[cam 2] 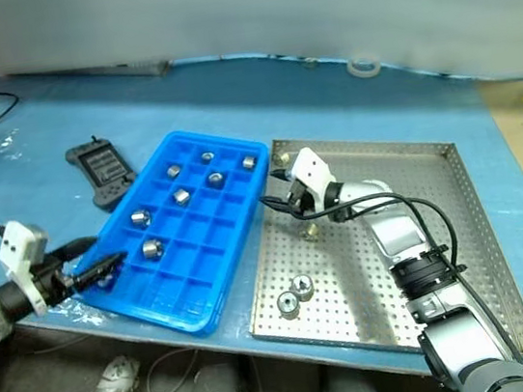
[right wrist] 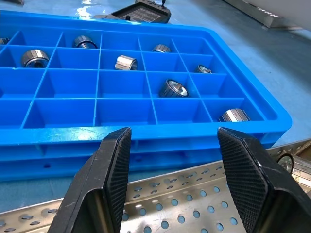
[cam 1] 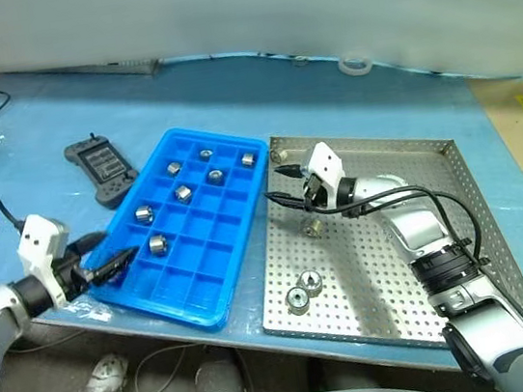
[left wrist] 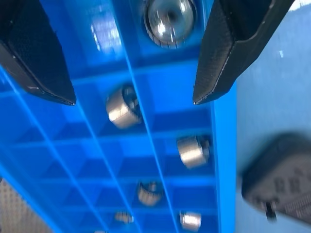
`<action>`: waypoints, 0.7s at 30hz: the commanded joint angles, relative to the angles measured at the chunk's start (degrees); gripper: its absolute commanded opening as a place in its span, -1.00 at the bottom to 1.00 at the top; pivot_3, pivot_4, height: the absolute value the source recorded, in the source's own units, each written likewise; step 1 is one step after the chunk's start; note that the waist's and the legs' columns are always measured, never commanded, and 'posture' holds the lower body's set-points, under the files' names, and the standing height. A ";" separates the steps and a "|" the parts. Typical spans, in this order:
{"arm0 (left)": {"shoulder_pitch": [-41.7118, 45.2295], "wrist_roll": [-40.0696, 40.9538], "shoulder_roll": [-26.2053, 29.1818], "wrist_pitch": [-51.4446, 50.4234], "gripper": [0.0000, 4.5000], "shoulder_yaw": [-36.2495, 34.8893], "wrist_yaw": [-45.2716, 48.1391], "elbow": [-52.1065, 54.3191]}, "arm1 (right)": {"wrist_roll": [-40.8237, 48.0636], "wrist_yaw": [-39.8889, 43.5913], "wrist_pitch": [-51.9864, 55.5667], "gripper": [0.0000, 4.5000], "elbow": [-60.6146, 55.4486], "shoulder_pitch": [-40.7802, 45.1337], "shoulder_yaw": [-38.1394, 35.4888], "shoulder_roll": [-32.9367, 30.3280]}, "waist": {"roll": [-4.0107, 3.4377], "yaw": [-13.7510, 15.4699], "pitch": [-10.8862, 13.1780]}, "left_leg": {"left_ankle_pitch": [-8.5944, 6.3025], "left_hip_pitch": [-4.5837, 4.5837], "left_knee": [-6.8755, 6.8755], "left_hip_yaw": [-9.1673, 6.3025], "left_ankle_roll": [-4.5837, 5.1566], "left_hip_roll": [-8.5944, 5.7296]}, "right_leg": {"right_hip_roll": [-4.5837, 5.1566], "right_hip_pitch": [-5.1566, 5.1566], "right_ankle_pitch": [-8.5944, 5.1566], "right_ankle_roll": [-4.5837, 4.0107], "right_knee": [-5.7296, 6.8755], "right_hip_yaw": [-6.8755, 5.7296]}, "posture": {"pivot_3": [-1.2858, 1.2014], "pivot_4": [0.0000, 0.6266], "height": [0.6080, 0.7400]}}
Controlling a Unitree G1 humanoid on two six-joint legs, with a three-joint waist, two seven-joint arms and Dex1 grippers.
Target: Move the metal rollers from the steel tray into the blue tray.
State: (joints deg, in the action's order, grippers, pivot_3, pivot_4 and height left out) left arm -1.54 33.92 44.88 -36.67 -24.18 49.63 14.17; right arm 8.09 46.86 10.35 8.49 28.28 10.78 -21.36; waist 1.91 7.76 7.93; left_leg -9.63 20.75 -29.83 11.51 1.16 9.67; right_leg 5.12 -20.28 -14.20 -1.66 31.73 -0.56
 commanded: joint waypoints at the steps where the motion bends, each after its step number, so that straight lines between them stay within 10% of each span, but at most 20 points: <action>1: 7.33 3.66 -1.66 -0.81 0.80 3.62 0.16 2.20 | -0.32 -1.02 -1.13 0.30 -1.54 -0.32 -2.52 -1.95 | 0.00 0.09 0.00 | 0.01 0.02 0.00 0.00 -0.02 -0.03 | 0.02 -0.01 0.00 0.00 0.00 0.01 | 0.15 -0.52 1.00; 21: 29.16 1.85 -12.39 1.39 0.80 15.38 -0.66 -10.60 | -0.80 -3.25 2.87 0.30 -6.71 -5.60 0.14 -0.77 | 0.41 -3.65 -0.29 | -0.04 0.29 -0.29 0.02 -0.04 -0.02 | 0.01 0.12 0.20 0.25 0.02 0.06 | 0.05 -0.52 1.00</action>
State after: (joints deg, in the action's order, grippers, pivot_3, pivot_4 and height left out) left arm 26.71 35.75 32.65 -36.35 -8.38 49.13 3.03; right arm 7.74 43.66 13.79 1.85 21.54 10.80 -22.40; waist 2.32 4.11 7.64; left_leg -9.67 21.04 -30.13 11.53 1.13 9.64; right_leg 5.14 -20.15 -14.00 -1.41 31.74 -0.50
